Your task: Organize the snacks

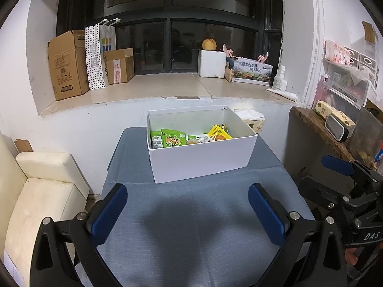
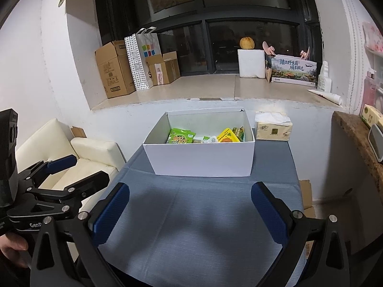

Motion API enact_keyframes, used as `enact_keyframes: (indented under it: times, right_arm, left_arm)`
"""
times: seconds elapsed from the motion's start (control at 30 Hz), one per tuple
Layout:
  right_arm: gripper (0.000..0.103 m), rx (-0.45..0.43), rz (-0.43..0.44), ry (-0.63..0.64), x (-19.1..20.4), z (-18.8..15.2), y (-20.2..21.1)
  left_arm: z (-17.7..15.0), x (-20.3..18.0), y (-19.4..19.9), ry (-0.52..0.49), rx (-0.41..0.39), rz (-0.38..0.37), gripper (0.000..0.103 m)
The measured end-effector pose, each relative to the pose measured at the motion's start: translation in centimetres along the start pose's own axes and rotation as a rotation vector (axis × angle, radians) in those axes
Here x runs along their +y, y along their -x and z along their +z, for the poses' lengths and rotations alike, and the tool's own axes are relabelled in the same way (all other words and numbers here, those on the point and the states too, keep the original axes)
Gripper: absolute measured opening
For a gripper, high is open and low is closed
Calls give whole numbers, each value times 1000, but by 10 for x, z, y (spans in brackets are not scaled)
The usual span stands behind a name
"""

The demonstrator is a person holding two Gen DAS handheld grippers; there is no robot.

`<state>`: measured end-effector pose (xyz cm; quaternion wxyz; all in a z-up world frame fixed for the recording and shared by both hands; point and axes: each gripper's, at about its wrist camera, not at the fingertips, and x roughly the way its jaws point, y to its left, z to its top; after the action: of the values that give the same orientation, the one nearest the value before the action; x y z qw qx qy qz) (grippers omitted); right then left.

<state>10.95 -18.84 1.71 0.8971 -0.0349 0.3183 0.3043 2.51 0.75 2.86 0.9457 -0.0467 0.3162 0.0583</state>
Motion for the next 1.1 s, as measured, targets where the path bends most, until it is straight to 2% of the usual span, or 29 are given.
enact_keyframes:
  times: [1.1]
  right_arm:
    - [103, 7, 10, 3, 1, -1, -1]
  left_arm:
    - [-2, -2, 0, 1, 6, 1, 103]
